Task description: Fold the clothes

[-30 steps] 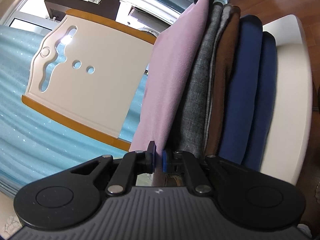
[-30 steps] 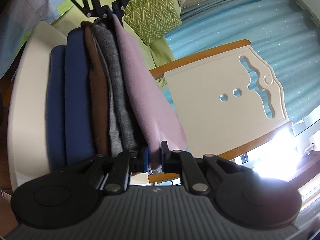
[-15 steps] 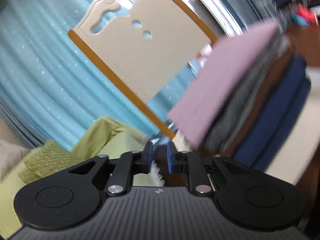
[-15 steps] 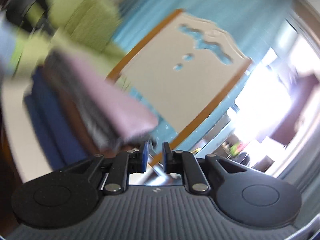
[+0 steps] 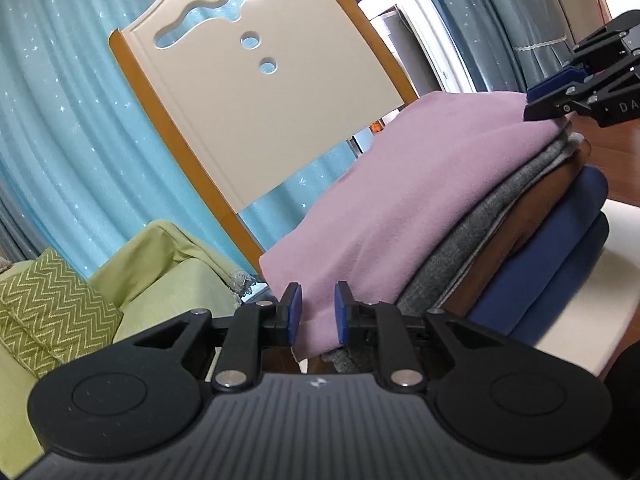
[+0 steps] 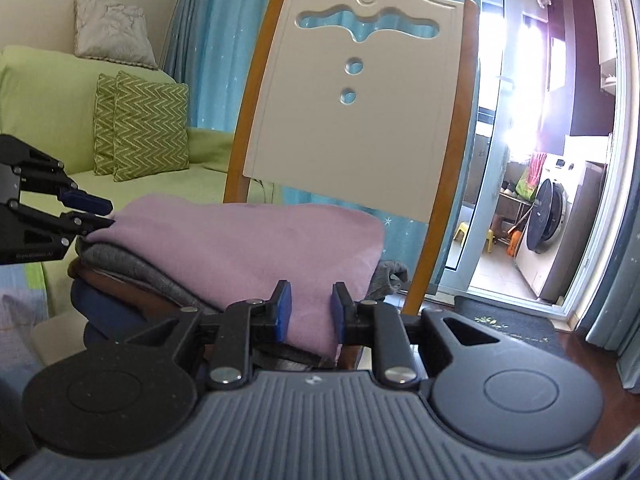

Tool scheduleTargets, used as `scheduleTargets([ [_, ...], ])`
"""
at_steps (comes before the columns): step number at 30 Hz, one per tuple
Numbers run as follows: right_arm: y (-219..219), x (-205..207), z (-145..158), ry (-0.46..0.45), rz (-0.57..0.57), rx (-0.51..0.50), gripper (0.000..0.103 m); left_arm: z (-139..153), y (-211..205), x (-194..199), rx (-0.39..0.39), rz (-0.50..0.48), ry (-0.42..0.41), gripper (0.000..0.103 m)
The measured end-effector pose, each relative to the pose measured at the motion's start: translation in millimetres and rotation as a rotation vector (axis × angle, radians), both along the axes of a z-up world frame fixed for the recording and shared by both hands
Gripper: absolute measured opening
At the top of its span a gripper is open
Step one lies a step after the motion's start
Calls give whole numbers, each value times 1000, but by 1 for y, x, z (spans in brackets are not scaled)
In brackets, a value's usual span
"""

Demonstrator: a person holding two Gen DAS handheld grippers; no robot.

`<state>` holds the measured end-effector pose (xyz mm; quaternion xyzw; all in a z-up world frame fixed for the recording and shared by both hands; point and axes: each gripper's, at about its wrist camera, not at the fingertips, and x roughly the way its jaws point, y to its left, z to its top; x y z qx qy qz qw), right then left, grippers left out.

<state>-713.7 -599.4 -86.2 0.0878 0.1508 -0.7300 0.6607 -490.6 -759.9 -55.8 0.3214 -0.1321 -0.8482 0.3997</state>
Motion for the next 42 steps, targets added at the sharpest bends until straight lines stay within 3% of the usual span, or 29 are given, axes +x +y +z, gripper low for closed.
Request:
scheduleTargets([
  [1,1,-1,3,-10,-2,1,19,3,1,0,11,10,14,23],
  [2,2,-2,6,-20,-5,2,21,4,5,5,20,26,33,34],
  [5,18,-4,21,-56,-11,-31,52,8,18,25,65,101,137,68],
  [6,25,-3,18,-69,-14,-18,65,9,23,35,106,124,191,74],
  [7,32,-2,16,-81,-16,-4,68,9,28,43,146,148,237,81],
  [10,55,3,-6,-157,-43,61,68,1,36,54,251,210,278,82],
  [14,82,17,-39,-252,-100,148,75,-16,46,62,414,285,289,102],
  [18,103,29,-52,-314,-132,175,89,-33,58,61,520,287,268,102],
  [22,113,34,-50,-324,-151,176,99,-33,67,59,524,294,263,102],
  [34,109,44,-35,-264,-183,192,101,-30,72,44,527,250,292,102],
  [42,106,47,-37,-279,-173,219,101,-31,71,39,565,240,324,102],
])
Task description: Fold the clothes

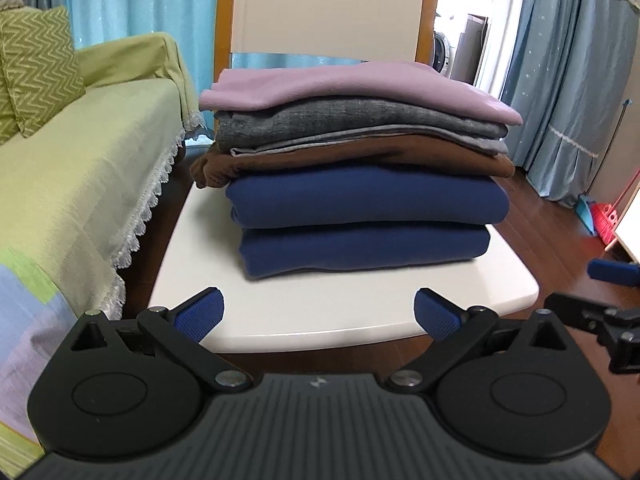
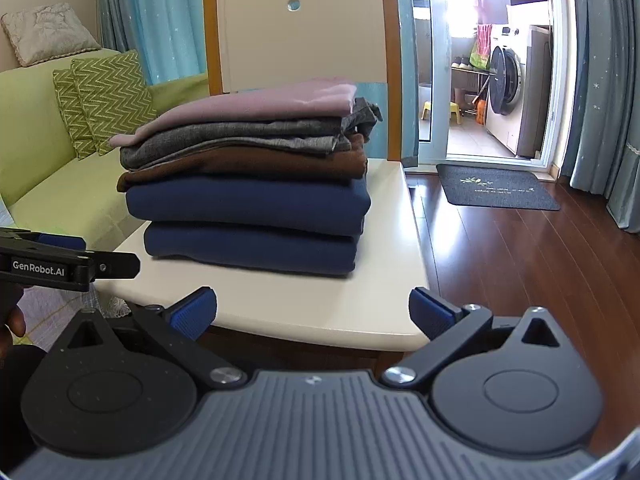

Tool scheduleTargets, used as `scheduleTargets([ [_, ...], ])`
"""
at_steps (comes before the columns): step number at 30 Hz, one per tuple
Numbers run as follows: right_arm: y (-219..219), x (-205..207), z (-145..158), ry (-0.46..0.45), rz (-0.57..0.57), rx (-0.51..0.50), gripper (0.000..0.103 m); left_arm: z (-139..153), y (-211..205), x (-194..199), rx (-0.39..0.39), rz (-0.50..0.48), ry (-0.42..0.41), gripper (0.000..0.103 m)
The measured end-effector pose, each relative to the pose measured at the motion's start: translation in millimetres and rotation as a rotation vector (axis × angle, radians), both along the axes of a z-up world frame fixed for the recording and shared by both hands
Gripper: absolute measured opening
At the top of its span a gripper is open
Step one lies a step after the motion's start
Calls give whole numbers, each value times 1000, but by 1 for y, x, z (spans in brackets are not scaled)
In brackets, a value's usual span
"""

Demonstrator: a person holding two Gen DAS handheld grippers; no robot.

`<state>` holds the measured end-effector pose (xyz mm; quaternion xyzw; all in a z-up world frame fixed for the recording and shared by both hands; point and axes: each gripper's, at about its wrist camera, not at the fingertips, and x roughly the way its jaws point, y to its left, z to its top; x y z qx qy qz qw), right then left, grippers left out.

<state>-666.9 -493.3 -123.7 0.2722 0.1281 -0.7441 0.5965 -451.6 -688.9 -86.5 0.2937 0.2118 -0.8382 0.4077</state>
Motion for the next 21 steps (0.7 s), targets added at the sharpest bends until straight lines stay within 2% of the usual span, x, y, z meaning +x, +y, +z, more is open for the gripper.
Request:
scheduleTargets([
  [13,-1,3,5,9,16,-1,102,5,3,-6,-32,-3,-7,102],
  [21,2,4,11,22,15,-13,102,13,10,-7,-59,-9,15,102],
])
